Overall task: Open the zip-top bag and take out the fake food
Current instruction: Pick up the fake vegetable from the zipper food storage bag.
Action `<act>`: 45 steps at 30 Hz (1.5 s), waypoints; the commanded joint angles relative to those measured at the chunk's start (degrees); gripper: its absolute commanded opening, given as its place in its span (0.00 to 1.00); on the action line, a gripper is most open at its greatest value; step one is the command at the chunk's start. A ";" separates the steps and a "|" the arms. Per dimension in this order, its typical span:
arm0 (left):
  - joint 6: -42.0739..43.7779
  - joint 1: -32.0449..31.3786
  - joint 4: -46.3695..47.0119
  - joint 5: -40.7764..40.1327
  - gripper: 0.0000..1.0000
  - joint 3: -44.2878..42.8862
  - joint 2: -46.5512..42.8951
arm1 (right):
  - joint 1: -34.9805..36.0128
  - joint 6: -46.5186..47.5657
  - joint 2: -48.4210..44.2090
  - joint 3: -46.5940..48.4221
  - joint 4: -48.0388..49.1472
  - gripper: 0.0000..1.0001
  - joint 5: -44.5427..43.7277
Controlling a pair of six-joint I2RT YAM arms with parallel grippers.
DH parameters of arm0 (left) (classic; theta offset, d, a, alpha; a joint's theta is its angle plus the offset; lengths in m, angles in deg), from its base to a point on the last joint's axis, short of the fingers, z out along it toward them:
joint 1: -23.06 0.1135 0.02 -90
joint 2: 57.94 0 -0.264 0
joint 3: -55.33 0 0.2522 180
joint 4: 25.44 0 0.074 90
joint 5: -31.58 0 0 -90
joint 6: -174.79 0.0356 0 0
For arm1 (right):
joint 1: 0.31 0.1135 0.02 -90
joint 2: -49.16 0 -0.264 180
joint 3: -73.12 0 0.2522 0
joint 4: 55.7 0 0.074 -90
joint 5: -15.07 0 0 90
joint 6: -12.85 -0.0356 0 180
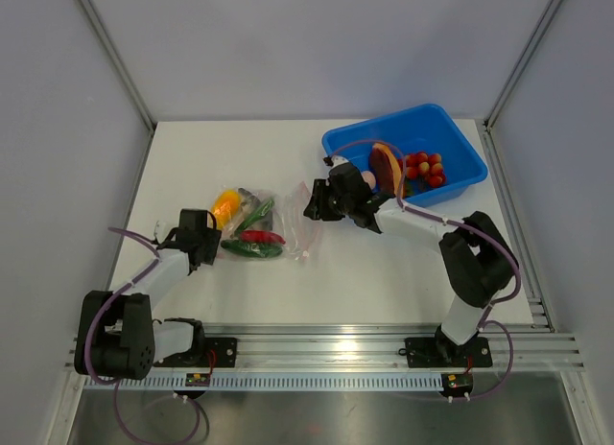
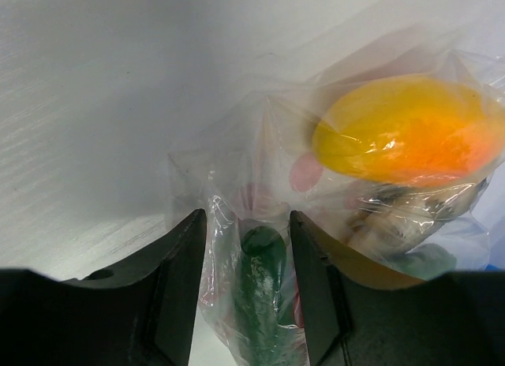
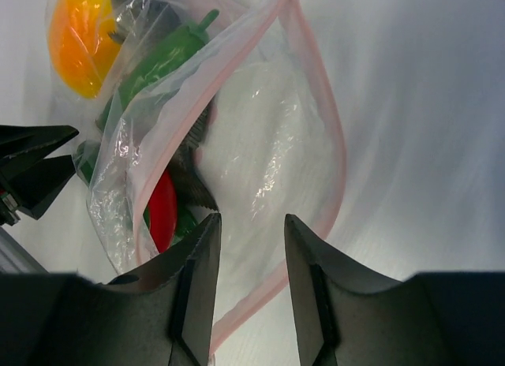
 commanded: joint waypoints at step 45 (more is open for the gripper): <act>1.33 0.71 2.11 1.89 0.35 -0.73 -1.03 | 13.31 7.98 19.23 25.64 -23.94 0.54 20.52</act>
